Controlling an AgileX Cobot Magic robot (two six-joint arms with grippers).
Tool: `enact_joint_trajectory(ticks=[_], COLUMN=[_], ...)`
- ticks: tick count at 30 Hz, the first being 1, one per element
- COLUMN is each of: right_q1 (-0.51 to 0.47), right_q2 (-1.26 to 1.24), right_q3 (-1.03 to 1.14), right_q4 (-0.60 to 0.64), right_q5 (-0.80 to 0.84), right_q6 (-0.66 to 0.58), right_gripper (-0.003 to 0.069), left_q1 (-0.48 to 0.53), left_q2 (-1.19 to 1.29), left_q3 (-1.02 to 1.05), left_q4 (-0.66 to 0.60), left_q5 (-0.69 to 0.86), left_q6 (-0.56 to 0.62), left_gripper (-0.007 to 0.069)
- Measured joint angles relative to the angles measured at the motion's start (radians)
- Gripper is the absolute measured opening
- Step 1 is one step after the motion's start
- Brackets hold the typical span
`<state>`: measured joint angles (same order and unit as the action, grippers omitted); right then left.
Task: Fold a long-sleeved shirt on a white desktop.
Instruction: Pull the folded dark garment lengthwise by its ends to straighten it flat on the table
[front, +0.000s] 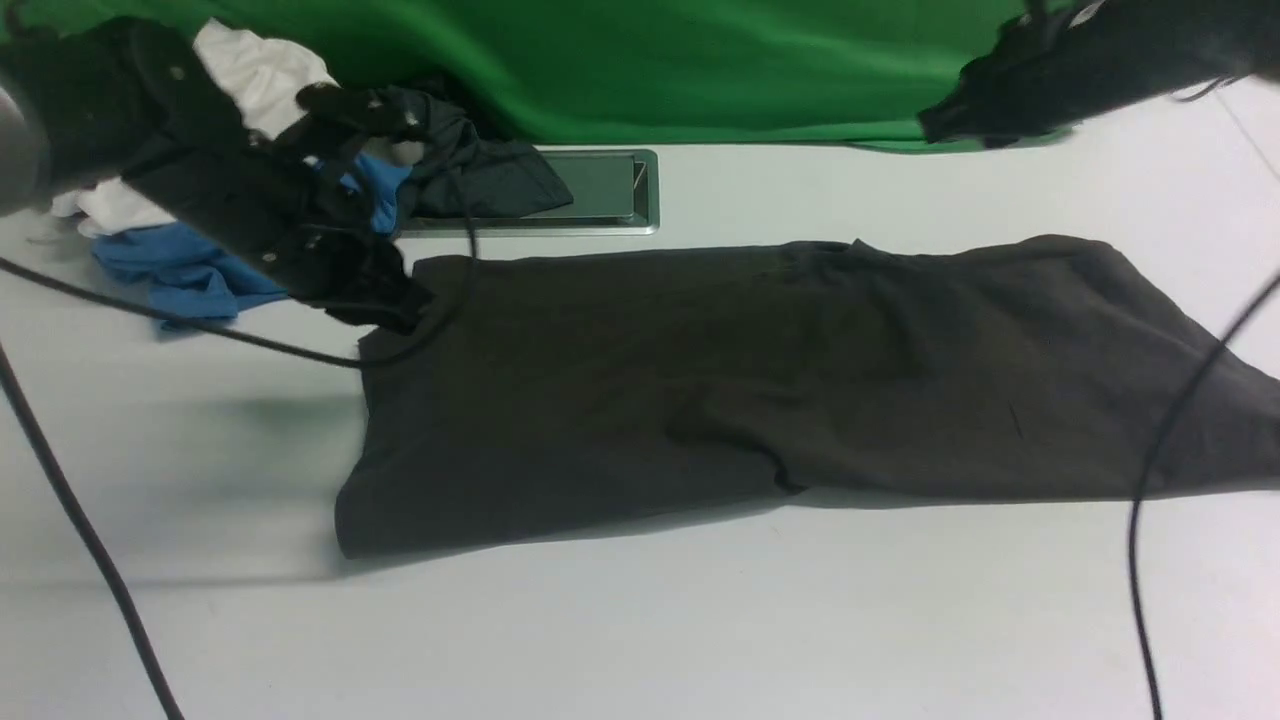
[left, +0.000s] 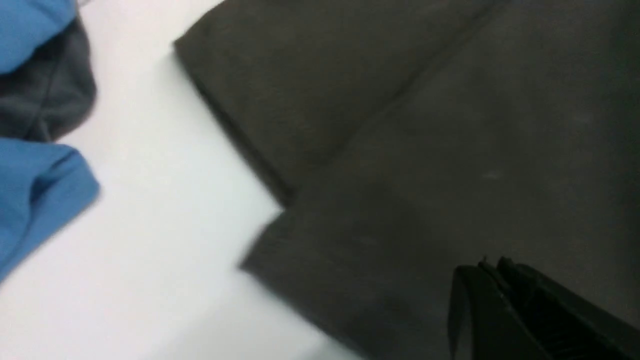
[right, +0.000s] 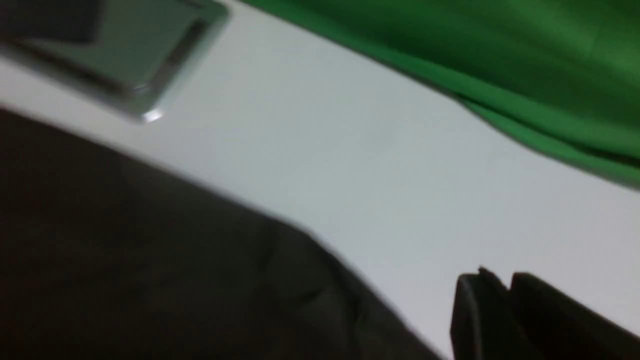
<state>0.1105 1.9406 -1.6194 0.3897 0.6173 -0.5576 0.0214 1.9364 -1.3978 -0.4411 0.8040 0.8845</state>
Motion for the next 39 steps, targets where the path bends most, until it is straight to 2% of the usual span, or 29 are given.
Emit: enact_joint_trajectory(ticks=[4,7,8,10,16,22,26,29,30,31,32,33,34,39], right_q1=[0.02,0.054,0.056,0.08,0.103,0.111,0.111,0.111,0.111,0.111,0.111,0.111,0.111,0.111], right_q2=[-0.079,-0.115,-0.115,-0.116,-0.116,-0.116,-0.116,-0.117,-0.117,-0.117,-0.117,-0.117,-0.117,-0.117], right_q3=[0.091,0.175,0.179,0.218,0.259,0.267,0.267,0.267,0.267,0.267,0.267,0.267,0.267,0.267], right_q4=[0.001,0.001,0.001,0.002,0.002,0.002,0.002,0.002,0.002,0.002,0.002,0.002,0.002,0.002], right_q5=[0.007,-0.001,0.0,-0.03,-0.076,-0.103,-0.102,-0.102,-0.102,-0.102,-0.102,-0.102,-0.102,-0.102], right_q6=[-0.035,-0.082,-0.085,-0.098,-0.102,-0.102,-0.102,-0.102,-0.103,-0.104,-0.109,-0.113,-0.117,-0.123], right_gripper=[0.0099,0.0099,0.0099,0.0099,0.0101,0.0104,0.0104,0.0104,0.0104,0.0104,0.0104,0.0104,0.0105,0.0106], left_q1=[0.041,0.051,0.051,0.049,0.049,0.034,0.029,0.029,0.028,0.027,0.027,0.027,0.027,0.027], left_q2=[0.065,0.099,0.099,0.096,0.08,0.13,0.14,0.14,0.14,0.14,0.139,0.135,0.128,0.06], left_q3=[-0.005,-0.005,-0.005,-0.007,-0.01,-0.01,-0.013,-0.014,-0.014,-0.015,-0.015,-0.015,-0.015,-0.013], left_q4=[-0.006,0.015,0.017,0.036,0.077,0.063,0.058,0.067,0.069,0.071,0.075,0.077,0.088,0.103], left_q5=[-0.023,-0.095,-0.103,-0.143,-0.171,-0.203,-0.203,-0.185,-0.182,-0.174,-0.162,-0.159,-0.159,-0.184], left_q6=[0.091,0.135,0.138,0.163,0.167,0.31,0.324,0.29,0.29,0.287,0.286,0.28,0.267,0.21], left_gripper=[0.0208,0.0365,0.0373,0.046,0.0491,0.0445,0.0402,0.027,0.0259,0.0197,0.0099,0.0063,0.0041,0.0036])
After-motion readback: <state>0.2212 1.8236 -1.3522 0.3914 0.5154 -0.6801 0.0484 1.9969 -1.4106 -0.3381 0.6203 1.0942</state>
